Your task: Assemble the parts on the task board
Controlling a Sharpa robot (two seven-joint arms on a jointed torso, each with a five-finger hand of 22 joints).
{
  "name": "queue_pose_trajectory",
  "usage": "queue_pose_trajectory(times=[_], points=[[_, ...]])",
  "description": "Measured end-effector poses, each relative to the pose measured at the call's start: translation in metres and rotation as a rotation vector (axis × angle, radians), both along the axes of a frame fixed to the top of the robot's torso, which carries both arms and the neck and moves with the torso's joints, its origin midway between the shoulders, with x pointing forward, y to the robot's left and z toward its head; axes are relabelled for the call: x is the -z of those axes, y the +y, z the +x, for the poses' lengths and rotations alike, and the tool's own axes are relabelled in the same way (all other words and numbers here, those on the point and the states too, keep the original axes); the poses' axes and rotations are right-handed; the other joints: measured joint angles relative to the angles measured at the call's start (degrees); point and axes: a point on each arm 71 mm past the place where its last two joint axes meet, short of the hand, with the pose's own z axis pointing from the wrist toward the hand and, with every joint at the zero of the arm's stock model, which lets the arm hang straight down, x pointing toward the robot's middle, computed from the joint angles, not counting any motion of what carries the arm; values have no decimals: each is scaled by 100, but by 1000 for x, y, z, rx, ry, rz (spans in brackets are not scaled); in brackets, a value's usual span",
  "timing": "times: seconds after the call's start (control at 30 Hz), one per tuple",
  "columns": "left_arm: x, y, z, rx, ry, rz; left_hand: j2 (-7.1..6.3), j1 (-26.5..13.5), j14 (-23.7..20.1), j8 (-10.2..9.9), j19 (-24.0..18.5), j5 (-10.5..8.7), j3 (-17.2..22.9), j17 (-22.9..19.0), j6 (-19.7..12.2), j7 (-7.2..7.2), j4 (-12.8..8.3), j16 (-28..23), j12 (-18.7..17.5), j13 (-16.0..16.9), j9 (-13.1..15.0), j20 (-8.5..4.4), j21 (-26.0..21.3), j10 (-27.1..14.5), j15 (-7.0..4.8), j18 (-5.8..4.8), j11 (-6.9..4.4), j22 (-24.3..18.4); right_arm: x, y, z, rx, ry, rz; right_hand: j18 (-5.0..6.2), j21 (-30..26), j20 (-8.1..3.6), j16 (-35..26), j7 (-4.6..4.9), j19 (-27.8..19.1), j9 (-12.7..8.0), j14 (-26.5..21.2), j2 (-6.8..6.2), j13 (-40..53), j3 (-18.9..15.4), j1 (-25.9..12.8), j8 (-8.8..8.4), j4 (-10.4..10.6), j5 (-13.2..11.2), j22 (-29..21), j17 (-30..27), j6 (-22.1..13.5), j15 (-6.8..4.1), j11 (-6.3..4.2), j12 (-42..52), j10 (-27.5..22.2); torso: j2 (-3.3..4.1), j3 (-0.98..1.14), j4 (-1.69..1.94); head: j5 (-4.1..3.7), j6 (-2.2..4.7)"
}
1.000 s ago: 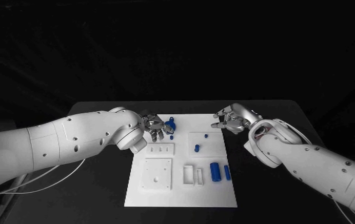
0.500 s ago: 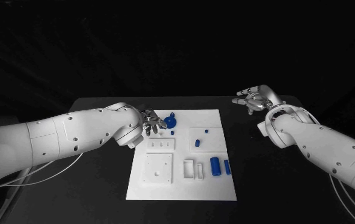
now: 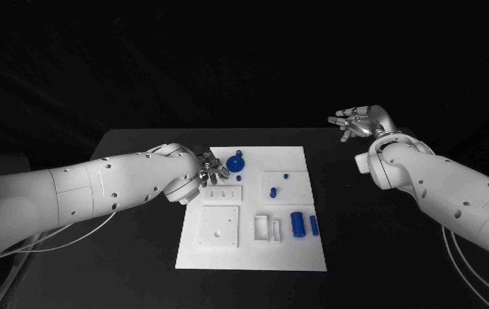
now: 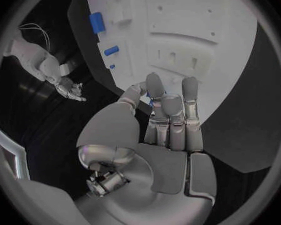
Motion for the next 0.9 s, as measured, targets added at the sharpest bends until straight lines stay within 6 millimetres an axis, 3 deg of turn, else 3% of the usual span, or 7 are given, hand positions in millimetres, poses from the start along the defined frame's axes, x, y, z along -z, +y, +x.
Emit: queue_pose_trajectory(times=[0.13, 0.2, 0.33, 0.47, 0.9], points=[[5, 0, -1, -3, 7, 8, -1, -1, 1, 0, 7, -6, -7, 0, 1, -1, 7, 23, 0, 0, 0, 1, -93, 0, 1, -1, 0, 138, 0, 0, 1, 5, 4, 41, 0, 0, 0, 122, 1, 0, 0, -52, 0, -320, -15, 0, 0, -15, 33, -230, -194, 0, 9, 8, 150, -71, 0, -1, 2, 5, -34], [8, -1, -1, -3, 12, 12, -10, -10, 10, 0, 112, -7, -7, 0, 3, -2, 7, 23, 0, -5, 0, 10, -319, 0, 8, -1, 0, 426, 0, 1, 2, 6, 5, 57, 0, 0, 0, 128, 0, 0, 0, -52, 21, -387, -15, -21, 0, -15, 33, -270, -234, 0, 10, 9, 163, -71, 0, -4, 3, 6, -43], [15, -1, -3, -4, 23, 15, -15, -15, 11, -1, 113, -9, -7, 0, 4, -4, 7, 23, 0, -6, 0, 10, -337, 0, 8, -1, 0, 470, 0, 3, 2, 4, 6, 80, 0, 0, 0, 128, -10, 0, 0, -53, 4, -446, -15, -38, 0, -15, 33, -300, -283, -11, 10, 9, 163, -71, 0, -7, 4, 13, -68], [19, -1, -5, -3, 29, 20, -14, -14, 13, 4, 309, -10, -8, 4, 5, -5, 7, 47, 24, -10, 1, 20, -874, 0, 9, -4, 0, 1132, 0, 3, 3, 3, 7, 95, -1, 0, 0, 128, -19, 0, 0, -53, -2, -483, -15, -43, 0, -15, 55, -323, -320, -20, 10, 9, 163, -71, 0, -8, 5, 14, -91], [33, -3, -10, 18, 54, 47, 3, 4, 32, 77, 483, -23, -30, -56, 6, -6, 30, 18, 16, -24, 0, 30, -1475, 0, 28, -18, 0, 1821, 1, 3, 3, 6, 11, 117, -1, 0, 0, 128, -14, 0, 0, -53, 21, -527, -15, -66, 0, -15, 55, -352, -353, -26, 9, 9, 163, -71, -1, -7, 1, 12, -143]])
